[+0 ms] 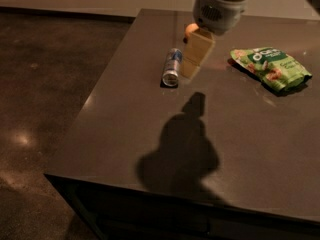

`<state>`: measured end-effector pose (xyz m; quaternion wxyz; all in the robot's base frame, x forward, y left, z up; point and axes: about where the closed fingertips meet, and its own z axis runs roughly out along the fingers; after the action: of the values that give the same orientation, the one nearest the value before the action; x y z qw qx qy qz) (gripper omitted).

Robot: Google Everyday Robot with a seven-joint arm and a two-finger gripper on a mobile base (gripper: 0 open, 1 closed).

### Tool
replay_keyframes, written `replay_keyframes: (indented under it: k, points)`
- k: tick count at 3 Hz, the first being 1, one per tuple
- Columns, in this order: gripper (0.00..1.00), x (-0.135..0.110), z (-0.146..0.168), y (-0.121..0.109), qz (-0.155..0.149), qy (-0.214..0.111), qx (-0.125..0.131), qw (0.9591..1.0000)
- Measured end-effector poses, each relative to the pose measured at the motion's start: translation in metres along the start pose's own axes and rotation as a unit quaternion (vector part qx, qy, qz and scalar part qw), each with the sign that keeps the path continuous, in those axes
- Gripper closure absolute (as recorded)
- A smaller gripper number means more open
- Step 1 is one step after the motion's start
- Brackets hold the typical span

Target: Place redbull can upright

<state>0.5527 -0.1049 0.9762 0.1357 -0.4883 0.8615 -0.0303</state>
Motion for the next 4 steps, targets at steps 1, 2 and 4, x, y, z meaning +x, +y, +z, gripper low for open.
replay_keyframes:
  k: [1, 2, 4]
  points:
    - [0.0, -0.023, 0.015, -0.016, 0.081, 0.004, 0.015, 0.9966]
    - [0.0, -0.036, 0.03, -0.029, 0.155, 0.006, 0.021, 0.9877]
    - [0.0, -0.05, 0.068, -0.048, 0.262, 0.03, 0.01, 0.9646]
